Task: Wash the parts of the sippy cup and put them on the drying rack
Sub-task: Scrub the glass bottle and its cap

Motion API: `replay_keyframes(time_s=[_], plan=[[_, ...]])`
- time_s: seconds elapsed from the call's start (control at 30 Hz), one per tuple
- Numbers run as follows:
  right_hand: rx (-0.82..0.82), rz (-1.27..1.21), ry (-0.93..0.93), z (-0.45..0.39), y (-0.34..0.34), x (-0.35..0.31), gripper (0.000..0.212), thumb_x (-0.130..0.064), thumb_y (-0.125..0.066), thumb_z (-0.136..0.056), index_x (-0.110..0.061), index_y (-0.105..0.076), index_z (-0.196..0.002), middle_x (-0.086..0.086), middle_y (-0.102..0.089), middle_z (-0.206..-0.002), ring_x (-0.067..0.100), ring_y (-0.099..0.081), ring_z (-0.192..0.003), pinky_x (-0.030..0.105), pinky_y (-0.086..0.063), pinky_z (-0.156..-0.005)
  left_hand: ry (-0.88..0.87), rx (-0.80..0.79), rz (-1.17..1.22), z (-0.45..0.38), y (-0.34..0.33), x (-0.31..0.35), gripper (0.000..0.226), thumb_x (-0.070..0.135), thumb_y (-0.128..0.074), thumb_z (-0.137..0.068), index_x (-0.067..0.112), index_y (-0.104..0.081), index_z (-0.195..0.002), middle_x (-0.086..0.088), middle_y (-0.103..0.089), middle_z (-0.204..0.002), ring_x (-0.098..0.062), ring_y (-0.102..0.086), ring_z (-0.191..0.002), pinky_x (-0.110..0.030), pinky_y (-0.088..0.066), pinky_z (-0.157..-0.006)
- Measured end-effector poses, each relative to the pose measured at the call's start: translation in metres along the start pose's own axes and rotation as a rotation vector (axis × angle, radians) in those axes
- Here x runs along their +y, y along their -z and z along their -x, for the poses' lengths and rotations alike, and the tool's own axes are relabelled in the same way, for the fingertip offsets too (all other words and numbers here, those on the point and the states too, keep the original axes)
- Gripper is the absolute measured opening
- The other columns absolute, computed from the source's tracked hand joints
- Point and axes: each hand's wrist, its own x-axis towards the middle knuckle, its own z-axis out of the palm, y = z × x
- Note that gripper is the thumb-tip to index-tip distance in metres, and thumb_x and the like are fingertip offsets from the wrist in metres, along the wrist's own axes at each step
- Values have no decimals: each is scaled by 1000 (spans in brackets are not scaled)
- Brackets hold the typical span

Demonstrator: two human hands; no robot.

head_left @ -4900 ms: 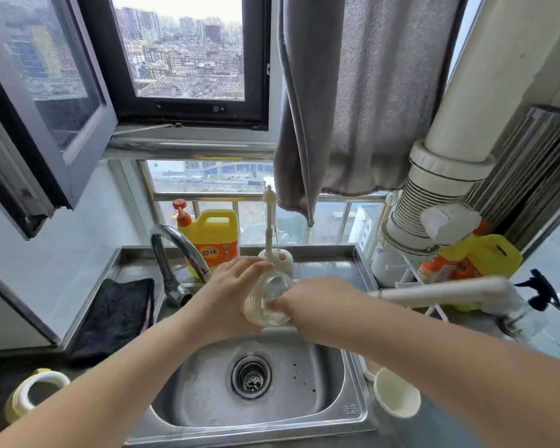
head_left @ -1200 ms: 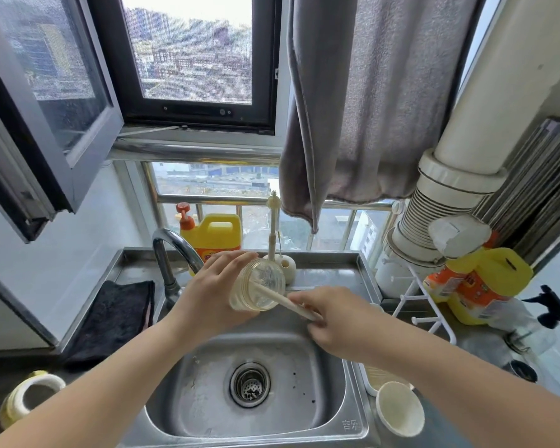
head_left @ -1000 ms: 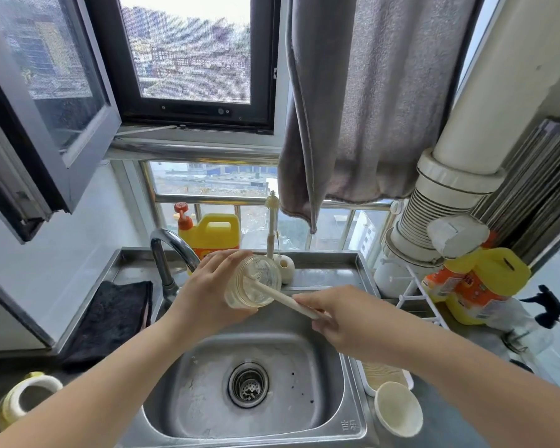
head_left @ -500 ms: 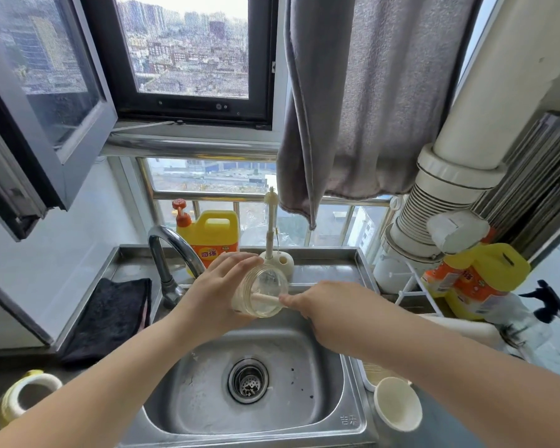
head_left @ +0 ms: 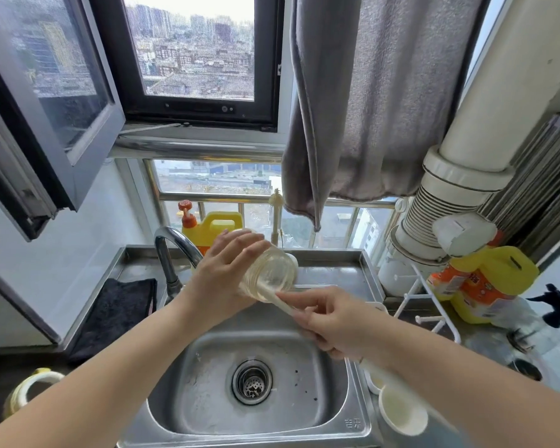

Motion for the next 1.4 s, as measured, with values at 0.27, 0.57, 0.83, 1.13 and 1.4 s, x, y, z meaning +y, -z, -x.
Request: replay_keyframes(time_s=[0.27,0.57,0.83,1.13,1.4], plan=[[371,1661,415,5,16,-8,80,-1,-71,-45,-25,-66,-121,11,-56,-67,21,-45,-32,16,-12,-37,115,-224,108,10,6,1,86,35,-88,-56,19,-45,-129,-8,-61,-123,-28,-56,-112,-43,-50,-90],[67,834,109,-2,4,-13,52,-11,-42,-96,-42,-44,-137,-5,-62,-101,12,-59,-73,23,-47,-62,37,-156,-24,15,6,3,71,45,-73,-67,14,-47,-127,-9,-61,-122,-24,-47,-116,-56,-47,-93],[24,213,51,3,-3,-7,37,-18,-45,-100,-37,-55,-129,-6,-47,-62,1,-35,-40,13,-31,-39,66,-67,-31,5,14,-1,77,41,-83,-64,9,-47,-124,-13,-59,-121,-30,-53,-115,-51,-47,-96],[338,1523,258,18,-2,-38,66,-1,-43,-90,-18,-20,-150,11,-51,-108,30,-61,-92,30,-23,-44,310,-128,115,10,10,15,88,26,-93,-49,11,-51,-125,-10,-60,-121,-27,-57,-107,-34,-46,-85],[116,1472,263,13,10,-43,65,0,-38,-91,-34,-31,-146,6,-54,-104,30,-57,-93,38,-46,-71,249,-223,158,12,14,12,83,42,-82,-57,18,-46,-127,-8,-59,-124,-23,-57,-111,-34,-48,-89]])
